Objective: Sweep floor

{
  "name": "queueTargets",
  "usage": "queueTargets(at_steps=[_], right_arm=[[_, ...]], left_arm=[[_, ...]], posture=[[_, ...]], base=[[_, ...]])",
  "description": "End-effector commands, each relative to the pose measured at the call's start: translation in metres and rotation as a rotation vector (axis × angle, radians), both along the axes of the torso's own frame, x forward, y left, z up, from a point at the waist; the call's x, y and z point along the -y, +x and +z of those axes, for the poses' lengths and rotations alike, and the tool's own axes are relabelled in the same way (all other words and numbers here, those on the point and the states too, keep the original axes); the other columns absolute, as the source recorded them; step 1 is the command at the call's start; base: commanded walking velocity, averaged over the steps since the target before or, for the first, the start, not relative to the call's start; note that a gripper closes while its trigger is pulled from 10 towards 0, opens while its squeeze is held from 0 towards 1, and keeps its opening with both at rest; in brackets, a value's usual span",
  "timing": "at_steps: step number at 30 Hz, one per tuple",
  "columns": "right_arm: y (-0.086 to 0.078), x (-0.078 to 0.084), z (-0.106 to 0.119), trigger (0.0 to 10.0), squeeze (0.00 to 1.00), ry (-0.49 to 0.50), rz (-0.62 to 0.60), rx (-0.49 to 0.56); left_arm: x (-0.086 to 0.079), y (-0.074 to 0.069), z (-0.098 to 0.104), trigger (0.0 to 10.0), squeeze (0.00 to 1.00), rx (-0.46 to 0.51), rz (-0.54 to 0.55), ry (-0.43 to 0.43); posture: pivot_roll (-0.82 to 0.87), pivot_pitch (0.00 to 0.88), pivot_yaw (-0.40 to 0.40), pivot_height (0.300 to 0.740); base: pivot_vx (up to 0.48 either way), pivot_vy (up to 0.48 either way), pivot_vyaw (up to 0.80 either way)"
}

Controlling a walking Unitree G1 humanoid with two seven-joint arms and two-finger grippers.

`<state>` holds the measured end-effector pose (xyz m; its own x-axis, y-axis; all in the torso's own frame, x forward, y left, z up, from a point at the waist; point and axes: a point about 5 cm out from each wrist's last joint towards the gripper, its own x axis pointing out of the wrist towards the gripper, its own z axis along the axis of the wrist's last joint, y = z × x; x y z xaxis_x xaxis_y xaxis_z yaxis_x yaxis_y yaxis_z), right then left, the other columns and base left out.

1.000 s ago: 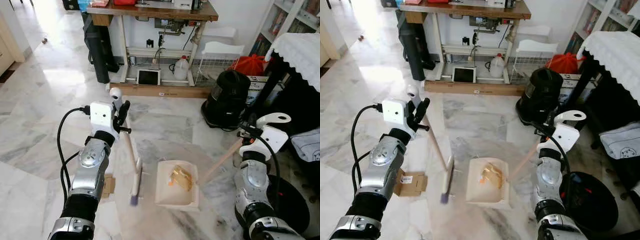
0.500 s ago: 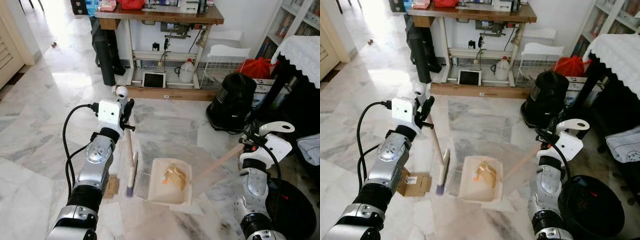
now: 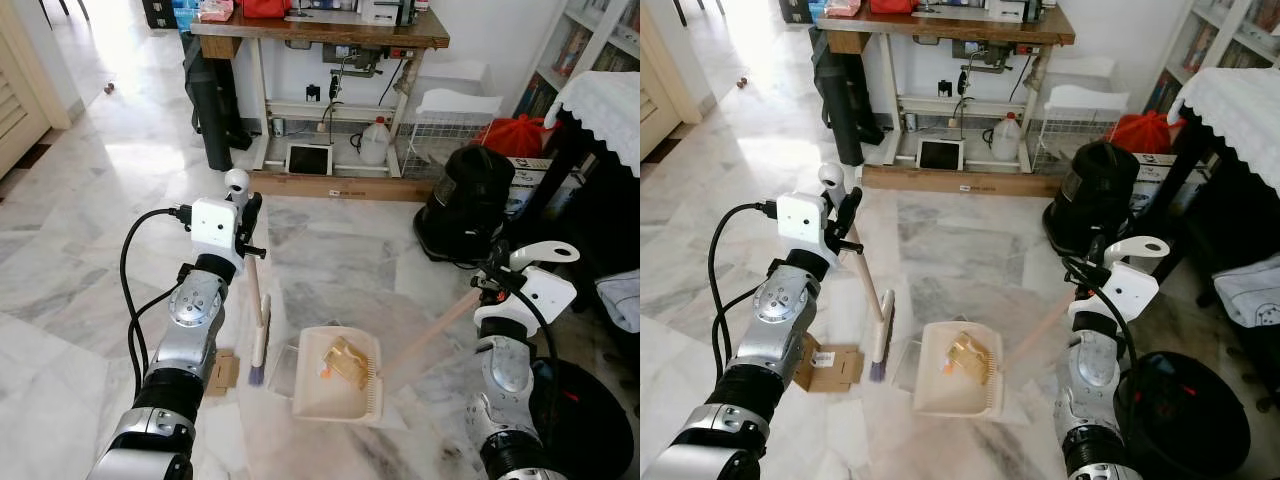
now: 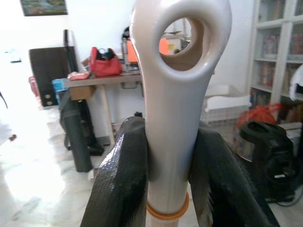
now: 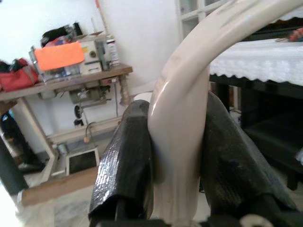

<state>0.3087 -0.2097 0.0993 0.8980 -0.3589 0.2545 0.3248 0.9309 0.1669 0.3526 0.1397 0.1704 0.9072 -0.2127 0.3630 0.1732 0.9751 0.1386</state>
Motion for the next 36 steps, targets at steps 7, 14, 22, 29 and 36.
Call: queueTargets(at_steps=[7,14,22,29,36], right_arm=[[0.002,-0.001,0.012,10.0,0.0,-0.008,0.003,0.042],[0.003,-0.003,0.012,10.0,0.0,-0.005,0.007,0.036],[0.002,-0.004,0.012,10.0,0.0,-0.005,0.007,0.032],[0.003,-0.005,0.013,10.0,0.0,-0.004,0.01,0.03],[0.004,-0.007,0.012,10.0,0.0,-0.008,0.02,0.023]], left_arm=[[-0.003,-0.001,0.013,10.0,0.0,0.071,0.009,0.017],[-0.004,-0.001,0.013,10.0,0.0,0.073,0.008,0.021],[-0.003,-0.001,0.016,10.0,0.0,0.08,0.002,0.029],[-0.002,-0.001,0.022,10.0,0.0,0.101,-0.008,0.035],[0.001,-0.005,0.014,10.0,0.0,0.067,-0.047,0.05]], posture=[[0.17,0.002,-0.062,0.74],[0.18,0.009,-0.06,0.74],[0.18,0.015,-0.058,0.74],[0.18,0.018,-0.059,0.74],[0.18,0.028,-0.062,0.74]], base=[[0.0,0.0,0.8],[0.0,0.0,0.8],[0.0,0.0,0.8],[0.0,0.0,0.8],[0.0,0.0,0.8]])
